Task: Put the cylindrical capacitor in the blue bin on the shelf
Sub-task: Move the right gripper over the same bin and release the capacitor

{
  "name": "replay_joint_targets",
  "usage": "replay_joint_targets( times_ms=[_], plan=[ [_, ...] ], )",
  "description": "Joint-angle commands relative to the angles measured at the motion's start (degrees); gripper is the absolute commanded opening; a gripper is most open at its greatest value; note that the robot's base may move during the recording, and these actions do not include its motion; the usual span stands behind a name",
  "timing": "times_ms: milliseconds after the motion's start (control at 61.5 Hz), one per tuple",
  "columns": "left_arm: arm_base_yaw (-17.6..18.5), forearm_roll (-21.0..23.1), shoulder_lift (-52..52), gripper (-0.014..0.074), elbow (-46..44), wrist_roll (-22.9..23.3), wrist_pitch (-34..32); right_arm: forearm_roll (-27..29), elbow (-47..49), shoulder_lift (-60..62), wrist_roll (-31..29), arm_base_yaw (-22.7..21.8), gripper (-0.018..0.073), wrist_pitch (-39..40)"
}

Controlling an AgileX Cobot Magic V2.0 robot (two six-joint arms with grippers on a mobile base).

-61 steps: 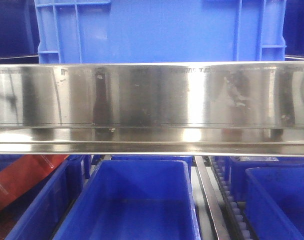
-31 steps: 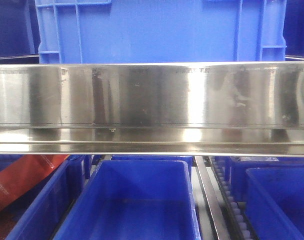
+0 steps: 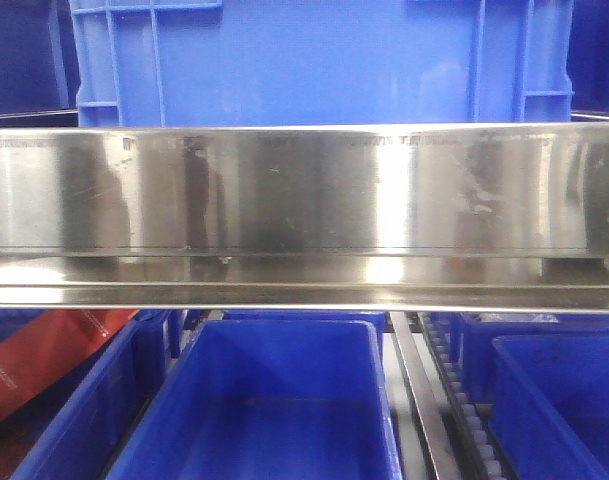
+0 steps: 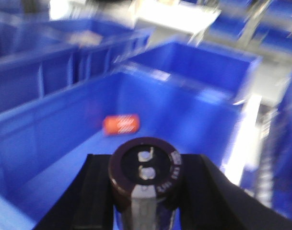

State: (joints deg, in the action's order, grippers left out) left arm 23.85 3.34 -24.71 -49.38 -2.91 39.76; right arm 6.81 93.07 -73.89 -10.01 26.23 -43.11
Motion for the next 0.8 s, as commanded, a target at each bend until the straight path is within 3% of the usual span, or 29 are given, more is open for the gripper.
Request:
replay_joint_targets(
  times_ms=[0, 228, 667, 732, 781],
  plan=[
    [-0.2, 0.4, 0.3, -0.0111, 0.2, 0.5, -1.2, -0.1, 8.1, -6.7, -0.6, 0.8, -0.0162, -5.8],
    [-0.2, 0.4, 0.3, -0.0111, 0.2, 0.5, -1.2, 2.9, 23.0, -24.4, -0.6, 0.8, -0.0162, -17.3],
    [-0.2, 0.4, 0.3, -0.0111, 0.2, 0.5, -1.2, 5.0, 24.1, -35.8, -0.6, 0.8, -0.0162, -18.2],
    [-0.2, 0.4, 0.3, -0.0111, 0.2, 0.5, -1.2, 5.0, 24.1, -35.8, -0.6, 0.8, -0.0113, -18.2],
    [-0.2, 0.5, 0.3, -0.0111, 0.2, 0.5, -1.2, 5.0, 24.1, -35.8, -0.6, 0.8, -0.0011, -18.3]
  ],
)
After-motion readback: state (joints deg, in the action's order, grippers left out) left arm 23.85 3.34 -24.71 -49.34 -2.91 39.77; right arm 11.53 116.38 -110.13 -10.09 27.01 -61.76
